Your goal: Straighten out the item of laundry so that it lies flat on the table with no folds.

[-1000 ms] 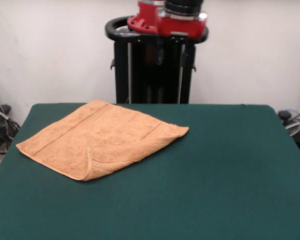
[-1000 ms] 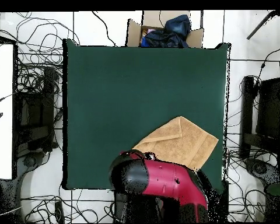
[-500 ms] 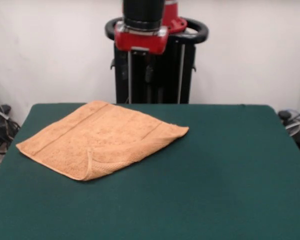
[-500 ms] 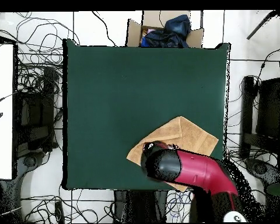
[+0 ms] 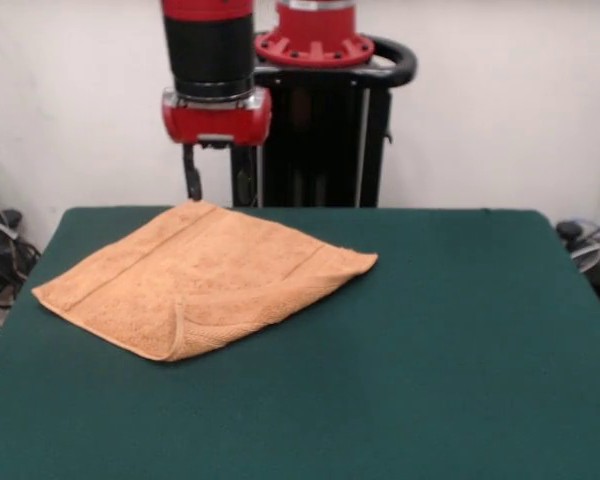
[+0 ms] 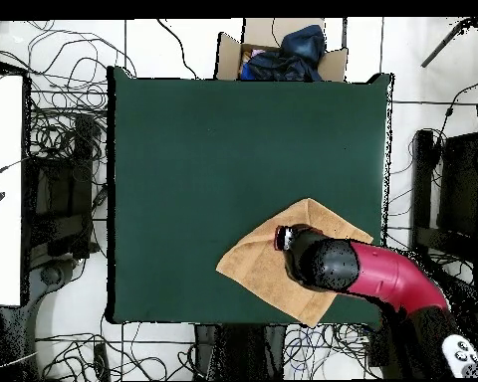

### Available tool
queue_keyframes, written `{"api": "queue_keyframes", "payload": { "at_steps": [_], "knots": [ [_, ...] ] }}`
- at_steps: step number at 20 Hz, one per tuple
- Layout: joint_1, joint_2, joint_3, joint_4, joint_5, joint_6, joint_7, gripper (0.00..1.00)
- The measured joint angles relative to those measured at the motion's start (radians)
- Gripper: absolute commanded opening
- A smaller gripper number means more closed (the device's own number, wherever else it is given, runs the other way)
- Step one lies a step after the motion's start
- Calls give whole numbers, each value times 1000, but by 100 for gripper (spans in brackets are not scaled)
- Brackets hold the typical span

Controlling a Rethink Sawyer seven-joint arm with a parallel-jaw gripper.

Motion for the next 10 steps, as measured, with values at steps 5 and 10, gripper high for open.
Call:
{"api": "queue_keyframes", "payload": {
  "at_steps": [5,10],
  "knots": [
    [-74,34,86,-25,-32,0,-33,100],
    [-124,62,171,-53,-70,0,-94,100]
  ]
}}
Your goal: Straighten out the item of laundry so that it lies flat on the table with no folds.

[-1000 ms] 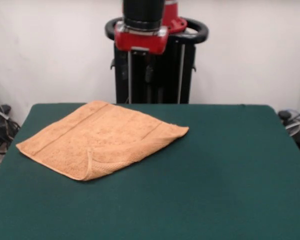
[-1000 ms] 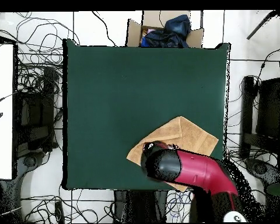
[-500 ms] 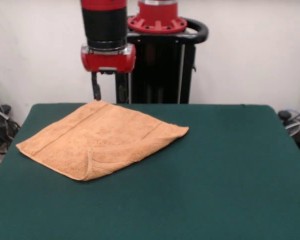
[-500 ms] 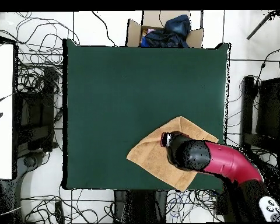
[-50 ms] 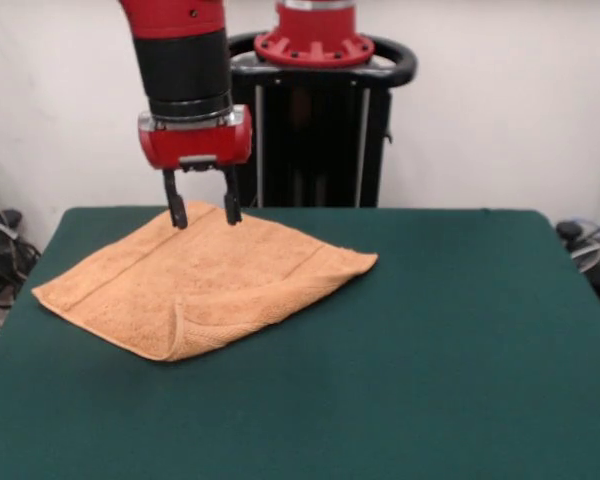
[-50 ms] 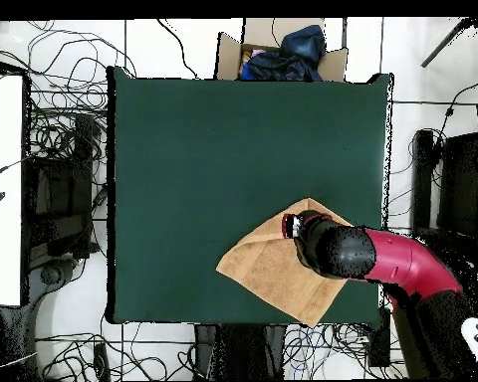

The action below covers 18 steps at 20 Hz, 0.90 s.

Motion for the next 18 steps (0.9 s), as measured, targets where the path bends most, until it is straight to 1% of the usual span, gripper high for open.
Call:
{"api": "queue_keyframes", "payload": {
  "at_steps": [4,8,18],
  "knots": [
    [-21,18,56,-22,-28,0,-43,100],
    [-21,40,81,-48,-55,0,-70,100],
    [15,98,72,-151,-162,1,-74,100]
  ]
}}
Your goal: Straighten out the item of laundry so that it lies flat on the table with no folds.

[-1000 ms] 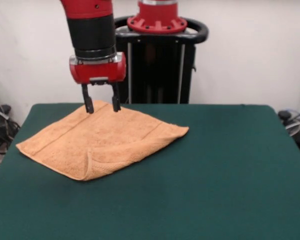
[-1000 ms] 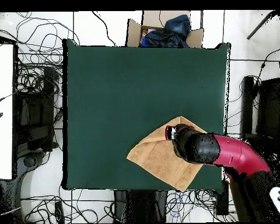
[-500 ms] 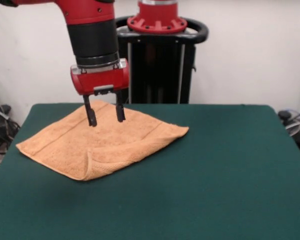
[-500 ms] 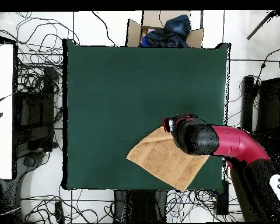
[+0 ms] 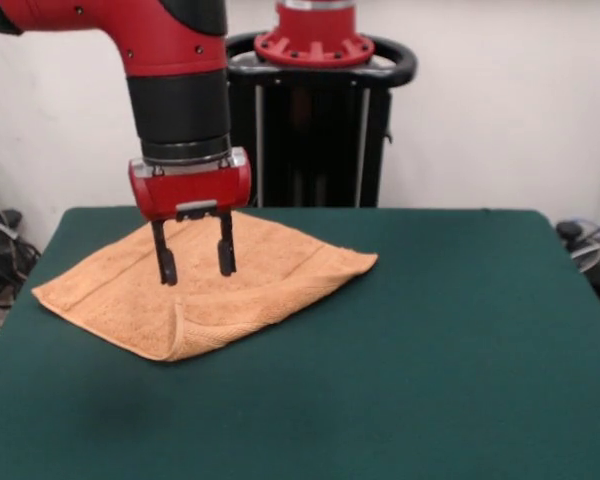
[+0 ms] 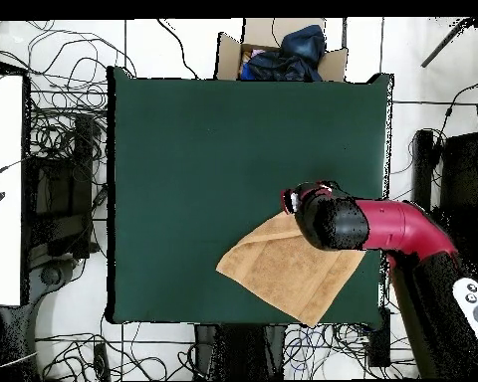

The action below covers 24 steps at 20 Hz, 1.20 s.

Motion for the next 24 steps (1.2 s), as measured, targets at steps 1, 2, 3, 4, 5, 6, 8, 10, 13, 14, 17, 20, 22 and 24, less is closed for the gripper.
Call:
{"api": "queue_keyframes", "payload": {
  "at_steps": [1,2,3,4,5,6,8,10,13,14,17,20,22,24],
  "knots": [
    [5,5,-2,-9,-10,0,0,100],
    [13,12,-5,-23,-23,1,0,100],
    [21,22,-9,-38,-38,4,0,100],
    [28,30,-10,-50,-48,5,0,100],
    [32,39,-11,-60,-55,7,0,100],
    [37,47,-12,-70,-62,8,0,100],
    [39,54,-12,-78,-67,8,0,100],
    [41,73,-12,-92,-78,8,0,100],
    [46,97,-22,-112,-89,9,0,100],
    [56,116,-37,-128,-94,16,0,100],
    [77,141,-62,-152,-95,36,0,100],
    [106,160,-93,-174,-95,65,0,100],
    [121,168,-107,-183,-95,82,0,100],
    [143,178,-129,-197,-94,109,0,100]
  ]
}}
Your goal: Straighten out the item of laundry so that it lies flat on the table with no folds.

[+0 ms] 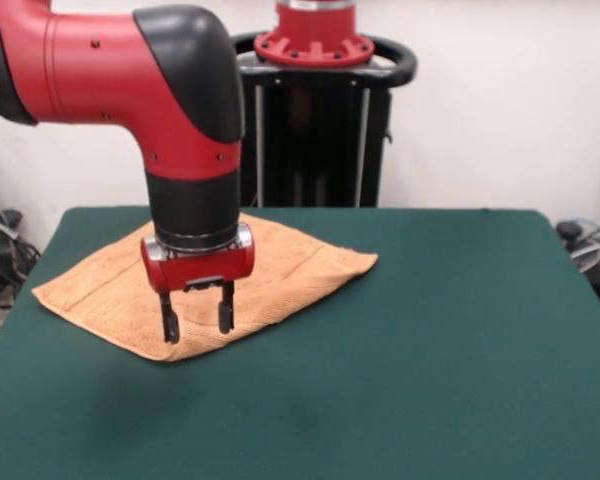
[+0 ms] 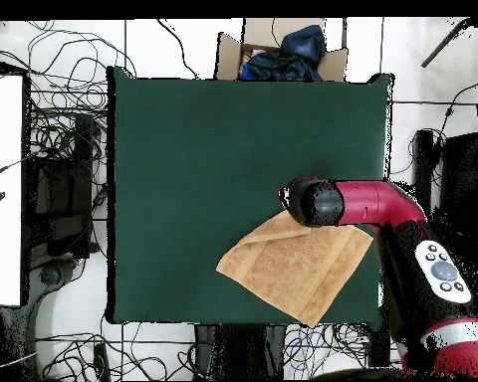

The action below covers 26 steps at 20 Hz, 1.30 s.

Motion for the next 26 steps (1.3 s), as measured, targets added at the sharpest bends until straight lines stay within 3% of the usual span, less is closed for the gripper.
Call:
{"api": "queue_keyframes", "payload": {
  "at_steps": [13,26],
  "knots": [
    [107,16,-129,-58,-25,117,0,100],
    [121,65,-207,-75,-42,116,0,100]
  ]
}}
